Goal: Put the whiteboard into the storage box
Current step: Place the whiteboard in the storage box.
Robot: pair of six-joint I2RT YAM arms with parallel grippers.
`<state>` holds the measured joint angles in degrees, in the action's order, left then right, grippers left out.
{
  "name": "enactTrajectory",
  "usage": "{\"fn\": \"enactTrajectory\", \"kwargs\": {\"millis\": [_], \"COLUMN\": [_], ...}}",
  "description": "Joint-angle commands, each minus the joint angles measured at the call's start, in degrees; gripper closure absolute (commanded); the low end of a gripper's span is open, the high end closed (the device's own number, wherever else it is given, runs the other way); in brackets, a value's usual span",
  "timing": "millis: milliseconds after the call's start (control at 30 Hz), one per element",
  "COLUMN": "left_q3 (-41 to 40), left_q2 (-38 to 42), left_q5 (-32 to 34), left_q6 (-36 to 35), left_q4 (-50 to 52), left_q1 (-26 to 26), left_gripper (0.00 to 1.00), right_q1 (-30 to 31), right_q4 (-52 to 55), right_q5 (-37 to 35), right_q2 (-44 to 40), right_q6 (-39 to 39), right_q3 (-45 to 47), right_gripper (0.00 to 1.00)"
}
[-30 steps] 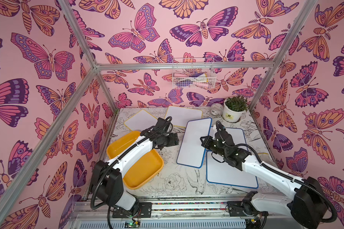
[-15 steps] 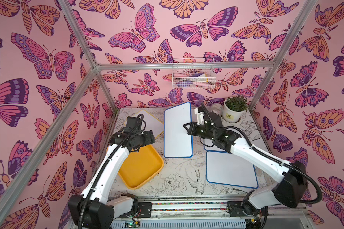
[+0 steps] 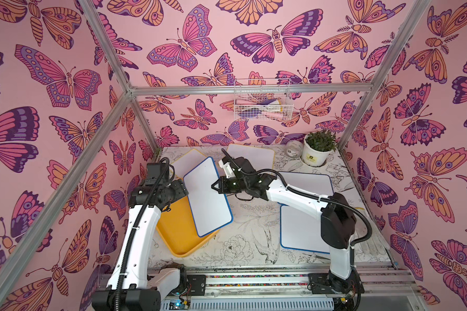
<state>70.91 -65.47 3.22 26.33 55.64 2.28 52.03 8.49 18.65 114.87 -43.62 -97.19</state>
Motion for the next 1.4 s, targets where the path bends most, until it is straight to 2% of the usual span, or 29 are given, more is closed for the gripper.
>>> {"fn": "enactTrajectory", "kwargs": {"millis": [0, 433, 867, 1200, 1367], "left_q3": [2.91, 12.09, 8.78, 5.56, 4.08], "left_q2": [-1.83, -13.59, -15.26, -13.76, -13.67], "left_q5": [3.09, -1.89, -4.15, -7.27, -7.88], "left_q6": [-2.17, -6.89, -6.32, -5.67, -5.23], "left_q4": [1.14, 1.23, -3.11, -5.75, -6.61], "left_q1": [0.74, 2.28, 3.12, 6.04, 7.28], "left_gripper": [0.18, 0.15, 0.15, 0.15, 0.15], "right_q1": [1.38, 3.47, 4.74, 5.36, 5.49], "right_q4": [-2.18, -0.49, 3.03, 3.35, 3.18], "right_q5": [3.46, 6.89, 7.82, 4.06, 1.86], "right_q2": [1.99, 15.36, 25.69, 27.99, 27.91], "right_q6": [-1.19, -3.63, -4.87, -5.50, -4.86], "right_q3": [-5.58, -15.77, -25.55, -26.25, -26.21], "right_gripper": [1.00, 1.00, 1.00, 0.81, 0.68]}}
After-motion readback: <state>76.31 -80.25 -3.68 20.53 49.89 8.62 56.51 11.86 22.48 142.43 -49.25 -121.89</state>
